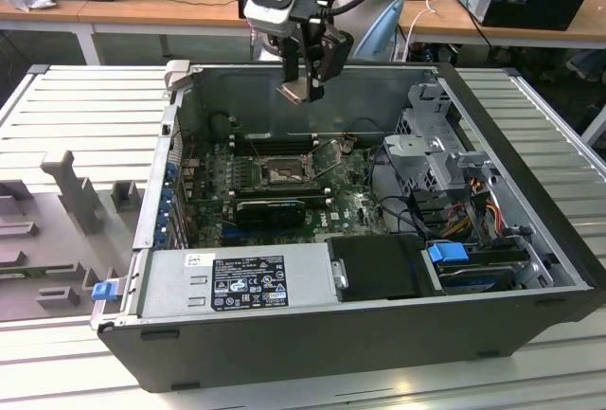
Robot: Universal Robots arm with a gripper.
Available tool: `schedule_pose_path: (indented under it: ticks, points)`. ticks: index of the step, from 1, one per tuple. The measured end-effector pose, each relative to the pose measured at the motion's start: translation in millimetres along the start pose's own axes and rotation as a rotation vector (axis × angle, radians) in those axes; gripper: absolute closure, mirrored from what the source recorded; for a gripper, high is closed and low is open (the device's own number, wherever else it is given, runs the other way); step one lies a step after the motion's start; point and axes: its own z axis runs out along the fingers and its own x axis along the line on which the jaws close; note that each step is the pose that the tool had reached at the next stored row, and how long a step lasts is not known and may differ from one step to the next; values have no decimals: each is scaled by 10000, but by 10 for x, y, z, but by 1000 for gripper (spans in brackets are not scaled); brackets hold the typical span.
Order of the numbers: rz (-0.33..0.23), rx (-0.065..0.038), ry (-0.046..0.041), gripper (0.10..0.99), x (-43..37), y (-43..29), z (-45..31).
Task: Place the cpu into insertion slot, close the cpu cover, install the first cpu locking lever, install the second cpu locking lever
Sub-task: 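Place the cpu into insertion slot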
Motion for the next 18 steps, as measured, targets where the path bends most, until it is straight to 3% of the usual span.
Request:
schedule_pose_path:
  ticks: [18]
  points:
    - [796,-8,-66,557,0,-11,89]
